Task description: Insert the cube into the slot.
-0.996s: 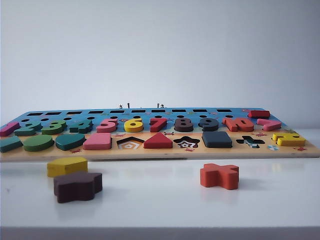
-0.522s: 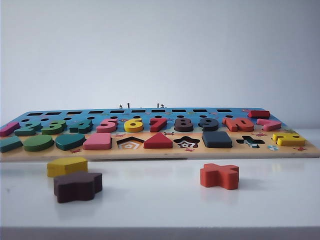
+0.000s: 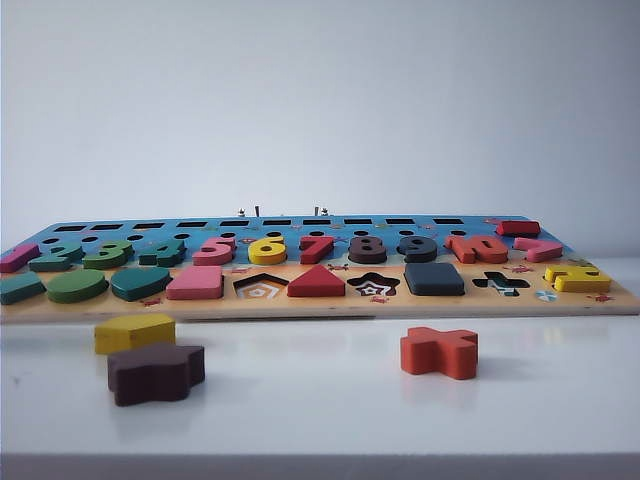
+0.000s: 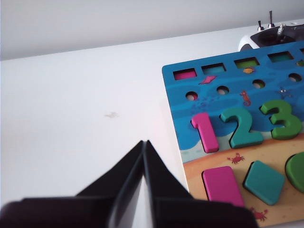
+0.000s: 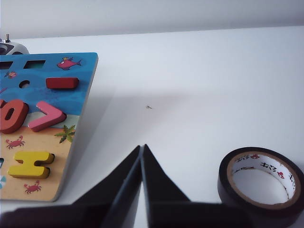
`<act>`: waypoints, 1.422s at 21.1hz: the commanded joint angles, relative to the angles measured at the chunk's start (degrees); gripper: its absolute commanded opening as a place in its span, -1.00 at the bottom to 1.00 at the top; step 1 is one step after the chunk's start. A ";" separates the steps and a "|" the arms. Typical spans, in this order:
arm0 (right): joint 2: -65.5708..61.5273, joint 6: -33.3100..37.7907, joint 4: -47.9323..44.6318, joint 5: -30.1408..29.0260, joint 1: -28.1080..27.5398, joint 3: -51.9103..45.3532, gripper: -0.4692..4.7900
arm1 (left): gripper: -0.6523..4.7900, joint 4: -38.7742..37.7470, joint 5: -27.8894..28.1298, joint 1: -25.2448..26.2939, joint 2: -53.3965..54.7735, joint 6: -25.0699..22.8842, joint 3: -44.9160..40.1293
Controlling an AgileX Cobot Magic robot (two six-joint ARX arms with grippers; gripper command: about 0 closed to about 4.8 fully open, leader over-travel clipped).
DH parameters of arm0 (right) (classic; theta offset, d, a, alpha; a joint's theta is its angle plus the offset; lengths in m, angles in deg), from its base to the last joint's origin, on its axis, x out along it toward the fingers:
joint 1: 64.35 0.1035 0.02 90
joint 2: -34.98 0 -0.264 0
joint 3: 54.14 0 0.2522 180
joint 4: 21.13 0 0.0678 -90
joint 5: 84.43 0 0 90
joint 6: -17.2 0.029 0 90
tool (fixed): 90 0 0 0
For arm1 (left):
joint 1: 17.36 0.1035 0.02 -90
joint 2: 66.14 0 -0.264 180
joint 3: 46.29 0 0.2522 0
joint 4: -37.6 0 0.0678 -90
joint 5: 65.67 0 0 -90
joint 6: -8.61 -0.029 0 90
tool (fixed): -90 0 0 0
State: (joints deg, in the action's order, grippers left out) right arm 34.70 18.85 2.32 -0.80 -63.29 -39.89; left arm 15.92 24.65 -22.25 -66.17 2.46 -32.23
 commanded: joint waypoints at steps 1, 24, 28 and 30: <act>0.13 -0.20 0.42 -0.02 0.07 -0.02 -0.85 | -0.70 3.61 0.17 0.09 0.07 1.68 0.24; 0.13 -0.20 0.42 -0.02 0.07 -0.02 -0.85 | -0.70 6.78 0.15 0.09 0.07 2.58 0.24; 0.13 -0.20 0.42 -0.02 0.07 -0.02 -0.85 | -0.70 6.78 0.15 0.09 0.07 2.58 0.24; 0.13 -0.20 0.42 -0.02 0.07 -0.02 -0.85 | -0.70 6.78 0.15 0.09 0.07 2.58 0.24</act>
State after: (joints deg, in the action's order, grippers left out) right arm 34.70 18.85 2.34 -0.82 -63.29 -39.89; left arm 21.82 24.67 -22.25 -66.17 4.84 -32.23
